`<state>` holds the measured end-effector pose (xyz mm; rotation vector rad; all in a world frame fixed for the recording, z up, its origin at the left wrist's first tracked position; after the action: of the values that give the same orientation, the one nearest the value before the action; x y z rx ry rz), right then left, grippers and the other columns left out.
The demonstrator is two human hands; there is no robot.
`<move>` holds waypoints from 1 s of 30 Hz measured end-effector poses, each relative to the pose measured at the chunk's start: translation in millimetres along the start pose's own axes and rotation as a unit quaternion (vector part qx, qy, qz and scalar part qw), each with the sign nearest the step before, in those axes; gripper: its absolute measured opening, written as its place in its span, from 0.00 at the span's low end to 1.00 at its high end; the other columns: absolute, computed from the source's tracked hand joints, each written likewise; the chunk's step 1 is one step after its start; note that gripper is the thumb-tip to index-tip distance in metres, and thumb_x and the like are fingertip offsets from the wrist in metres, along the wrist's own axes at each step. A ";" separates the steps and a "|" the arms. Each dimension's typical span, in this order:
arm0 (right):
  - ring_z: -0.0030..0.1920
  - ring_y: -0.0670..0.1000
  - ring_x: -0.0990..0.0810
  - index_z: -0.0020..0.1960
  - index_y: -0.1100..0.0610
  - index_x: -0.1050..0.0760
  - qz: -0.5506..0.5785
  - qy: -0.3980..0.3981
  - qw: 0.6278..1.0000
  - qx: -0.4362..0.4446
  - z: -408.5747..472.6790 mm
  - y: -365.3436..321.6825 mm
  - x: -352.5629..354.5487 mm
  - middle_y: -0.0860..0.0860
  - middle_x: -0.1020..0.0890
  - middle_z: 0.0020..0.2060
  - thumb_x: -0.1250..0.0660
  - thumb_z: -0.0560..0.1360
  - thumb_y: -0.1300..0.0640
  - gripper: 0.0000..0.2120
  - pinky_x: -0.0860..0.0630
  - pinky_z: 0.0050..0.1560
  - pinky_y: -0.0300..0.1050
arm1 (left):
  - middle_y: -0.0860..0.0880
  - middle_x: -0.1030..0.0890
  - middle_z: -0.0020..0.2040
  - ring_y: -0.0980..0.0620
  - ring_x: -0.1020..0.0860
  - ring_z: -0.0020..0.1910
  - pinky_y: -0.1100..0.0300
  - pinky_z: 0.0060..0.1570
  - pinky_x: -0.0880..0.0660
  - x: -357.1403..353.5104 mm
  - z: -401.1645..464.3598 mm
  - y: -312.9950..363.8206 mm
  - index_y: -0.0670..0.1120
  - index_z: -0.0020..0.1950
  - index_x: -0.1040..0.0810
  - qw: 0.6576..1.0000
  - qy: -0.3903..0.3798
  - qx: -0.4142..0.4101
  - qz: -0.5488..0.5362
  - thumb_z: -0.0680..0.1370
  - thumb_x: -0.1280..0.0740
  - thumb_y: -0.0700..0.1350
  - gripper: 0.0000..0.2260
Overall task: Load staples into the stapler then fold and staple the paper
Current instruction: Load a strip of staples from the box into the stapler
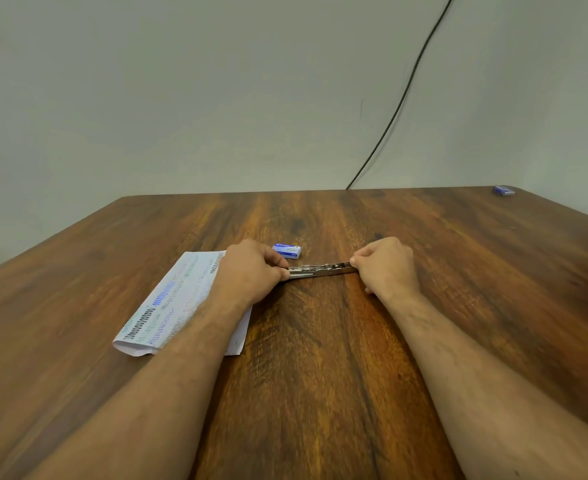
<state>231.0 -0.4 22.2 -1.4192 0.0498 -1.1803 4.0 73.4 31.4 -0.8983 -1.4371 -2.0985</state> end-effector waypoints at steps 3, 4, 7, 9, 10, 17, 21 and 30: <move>0.30 0.50 0.20 0.38 0.51 0.14 -0.007 -0.015 1.000 0.025 0.5 -2.6 -3.4 0.50 0.13 0.38 0.33 0.75 0.62 0.13 0.17 0.44 0.46 | 0.52 0.15 0.51 0.56 0.22 0.47 0.59 0.47 0.27 -1.8 0.5 0.7 0.52 0.52 0.12 1.000 -0.020 0.001 0.008 0.74 0.23 0.47 0.07; 0.34 0.50 0.19 0.40 0.51 0.13 -0.008 -0.020 0.999 0.031 -0.2 -3.4 -3.7 0.50 0.13 0.41 0.35 0.76 0.63 0.14 0.18 0.47 0.44 | 0.52 0.15 0.52 0.56 0.22 0.48 0.60 0.47 0.27 -2.7 0.4 1.0 0.52 0.53 0.13 0.999 -0.030 -0.002 0.016 0.74 0.23 0.48 0.09; 0.48 0.48 0.19 0.47 0.54 0.12 -0.019 -0.031 0.998 0.047 -5.8 -8.7 -1.7 0.50 0.13 0.50 0.36 0.76 0.64 0.14 0.28 0.52 0.38 | 0.51 0.15 0.56 0.55 0.21 0.52 0.59 0.52 0.26 -6.8 -1.2 2.6 0.52 0.59 0.15 0.997 -0.059 -0.013 0.042 0.73 0.23 0.50 0.15; 0.55 0.49 0.19 0.49 0.54 0.13 -0.019 -0.036 0.997 0.061 -9.0 -12.6 -1.2 0.50 0.13 0.52 0.36 0.75 0.64 0.14 0.31 0.56 0.38 | 0.51 0.14 0.54 0.55 0.21 0.50 0.59 0.50 0.26 -9.5 -1.8 3.2 0.52 0.60 0.15 0.995 -0.073 -0.009 0.061 0.75 0.25 0.50 0.14; 0.57 0.49 0.20 0.50 0.54 0.13 -0.019 -0.041 0.996 0.072 -10.6 -15.1 -1.9 0.49 0.13 0.53 0.37 0.75 0.64 0.15 0.34 0.57 0.37 | 0.51 0.14 0.53 0.55 0.20 0.49 0.59 0.50 0.26 -9.8 -1.4 3.0 0.51 0.59 0.15 0.995 -0.075 -0.006 0.063 0.75 0.25 0.49 0.13; 0.49 0.44 0.18 0.49 0.50 0.12 -0.010 -0.098 0.980 0.171 -23.2 -34.1 -15.9 0.45 0.12 0.46 0.30 0.75 0.52 0.08 0.25 0.58 0.41 | 0.57 0.18 0.39 0.57 0.21 0.39 0.64 0.38 0.28 1.0 -6.1 10.5 0.54 0.50 0.12 0.998 -0.011 -0.049 0.036 0.72 0.24 0.49 0.07; 0.48 0.42 0.18 0.49 0.48 0.12 0.006 -0.104 0.973 0.207 -30.4 -42.0 -19.8 0.44 0.12 0.44 0.28 0.75 0.45 0.10 0.25 0.54 0.41 | 0.54 0.16 0.42 0.58 0.20 0.41 0.72 0.36 0.29 1.6 -9.5 16.5 0.53 0.48 0.12 0.996 0.011 -0.087 -0.001 0.71 0.24 0.44 0.08; 0.47 0.42 0.18 0.46 0.46 0.12 -0.015 -0.093 0.977 0.193 -28.1 -39.3 -26.6 0.43 0.12 0.41 0.29 0.71 0.37 0.15 0.23 0.52 0.43 | 0.57 0.18 0.34 0.63 0.22 0.34 0.77 0.33 0.32 -2.7 -11.2 21.0 0.50 0.45 0.12 0.994 0.004 -0.112 -0.022 0.70 0.24 0.43 0.06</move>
<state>176.8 7.2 29.2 -1.1800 -0.3177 -1.0119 17.0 55.4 40.3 -0.9479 -1.2453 -2.3262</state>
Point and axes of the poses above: each hand's wrist, its own z-axis towards the middle knuckle, its own x-axis out of the back of the hand, y = z × x, the point moved 7 cm from there along z, towards the middle knuckle
